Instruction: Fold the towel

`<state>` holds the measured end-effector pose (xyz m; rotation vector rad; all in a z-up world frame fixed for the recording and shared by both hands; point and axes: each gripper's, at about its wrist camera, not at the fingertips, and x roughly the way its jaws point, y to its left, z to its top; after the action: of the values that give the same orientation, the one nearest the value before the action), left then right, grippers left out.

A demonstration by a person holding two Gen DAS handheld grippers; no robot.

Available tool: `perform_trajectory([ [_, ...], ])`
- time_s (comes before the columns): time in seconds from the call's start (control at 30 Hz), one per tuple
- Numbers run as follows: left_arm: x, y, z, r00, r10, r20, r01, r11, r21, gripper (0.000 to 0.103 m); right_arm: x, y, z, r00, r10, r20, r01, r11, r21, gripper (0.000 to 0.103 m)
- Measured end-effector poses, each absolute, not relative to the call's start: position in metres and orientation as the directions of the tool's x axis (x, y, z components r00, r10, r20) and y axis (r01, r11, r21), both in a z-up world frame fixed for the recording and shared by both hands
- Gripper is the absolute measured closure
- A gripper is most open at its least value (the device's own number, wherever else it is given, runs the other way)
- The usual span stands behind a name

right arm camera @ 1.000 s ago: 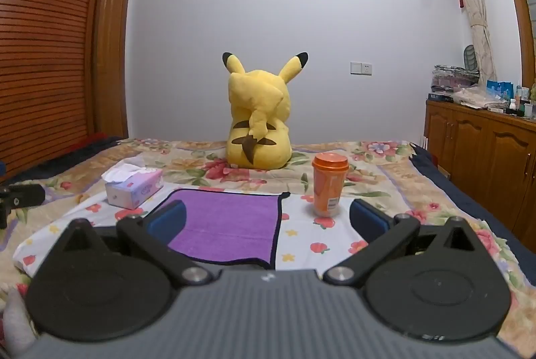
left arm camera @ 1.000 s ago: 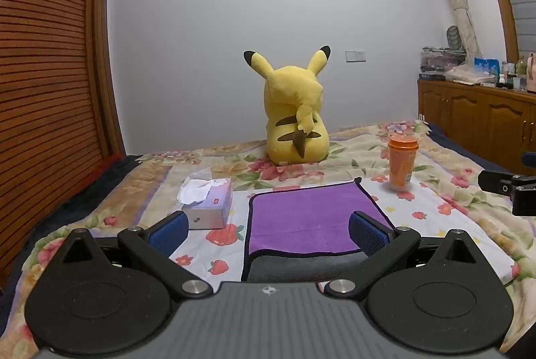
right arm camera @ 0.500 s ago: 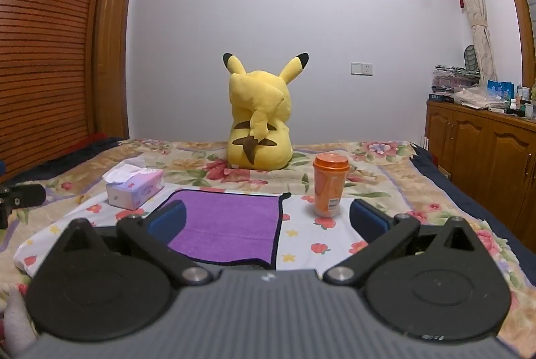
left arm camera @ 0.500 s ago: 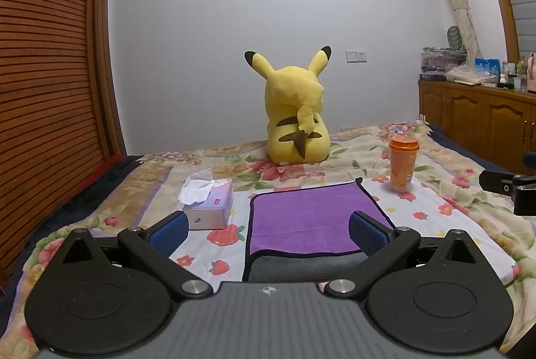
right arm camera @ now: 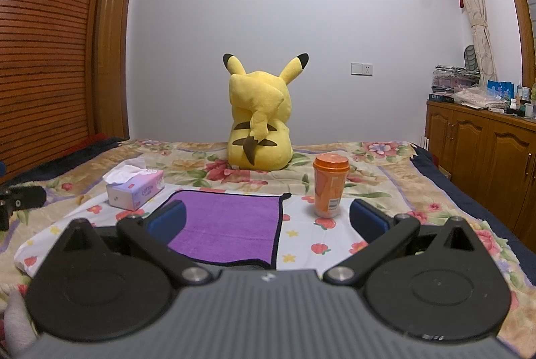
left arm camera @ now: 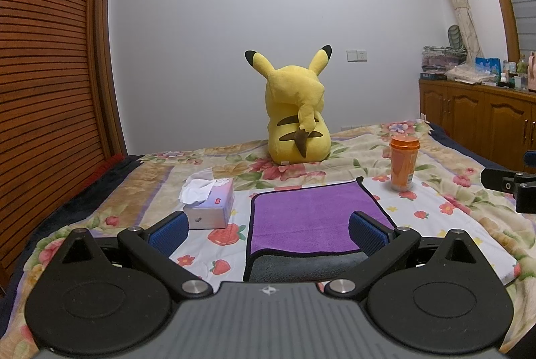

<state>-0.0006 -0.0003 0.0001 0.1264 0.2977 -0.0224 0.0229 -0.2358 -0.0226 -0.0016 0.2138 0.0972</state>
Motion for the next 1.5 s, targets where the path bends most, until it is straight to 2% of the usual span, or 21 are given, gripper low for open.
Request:
perform_trajectory([
  [1.5,-0.0009,0.0049,0.001,0.955,0.0,-0.297,0.039,0.991,0.126,0.0,0.0238,-0.2377,-0.0242,0.974,0.098,-0.206,-0.099,0.995,0.006,0.0],
])
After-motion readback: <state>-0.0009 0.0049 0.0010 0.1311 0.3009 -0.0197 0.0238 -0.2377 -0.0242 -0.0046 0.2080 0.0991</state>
